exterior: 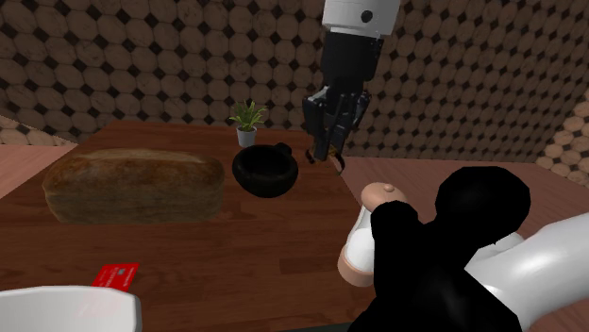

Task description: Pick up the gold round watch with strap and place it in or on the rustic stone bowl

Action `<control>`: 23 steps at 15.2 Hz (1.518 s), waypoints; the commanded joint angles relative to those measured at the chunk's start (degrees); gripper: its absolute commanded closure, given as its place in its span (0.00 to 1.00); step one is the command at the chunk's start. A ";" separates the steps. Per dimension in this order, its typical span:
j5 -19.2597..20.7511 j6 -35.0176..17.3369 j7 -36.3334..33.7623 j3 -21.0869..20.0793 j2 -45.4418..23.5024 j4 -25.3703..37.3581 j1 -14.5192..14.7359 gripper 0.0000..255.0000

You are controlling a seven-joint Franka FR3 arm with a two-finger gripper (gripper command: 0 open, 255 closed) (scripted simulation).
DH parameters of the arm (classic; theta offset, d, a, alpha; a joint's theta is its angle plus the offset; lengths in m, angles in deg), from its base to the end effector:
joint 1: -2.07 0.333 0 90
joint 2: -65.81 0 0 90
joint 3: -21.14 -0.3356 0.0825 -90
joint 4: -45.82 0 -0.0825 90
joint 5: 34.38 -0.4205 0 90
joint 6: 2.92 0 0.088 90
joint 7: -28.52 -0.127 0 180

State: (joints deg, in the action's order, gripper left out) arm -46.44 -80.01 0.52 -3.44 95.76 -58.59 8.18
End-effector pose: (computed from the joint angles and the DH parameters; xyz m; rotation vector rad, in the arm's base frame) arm 0.2991 0.2816 0.7071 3.1376 0.0677 0.0041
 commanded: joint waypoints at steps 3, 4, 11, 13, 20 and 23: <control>2.65 -0.55 1.69 0.33 -6.47 5.35 -1.83 1.00; 3.40 -0.63 2.09 0.38 -8.32 6.98 -2.28 1.00; 9.25 0.53 3.95 0.13 -22.77 21.35 -4.54 1.00; 11.25 1.61 4.20 -0.10 -27.52 26.75 -4.73 1.00; 12.25 -1.75 5.23 0.23 -29.85 25.51 -5.19 1.00; 11.67 -4.52 5.64 0.49 -28.44 21.46 -5.44 1.00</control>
State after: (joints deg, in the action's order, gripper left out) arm -34.56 -83.47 6.02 -3.04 66.82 -35.64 2.83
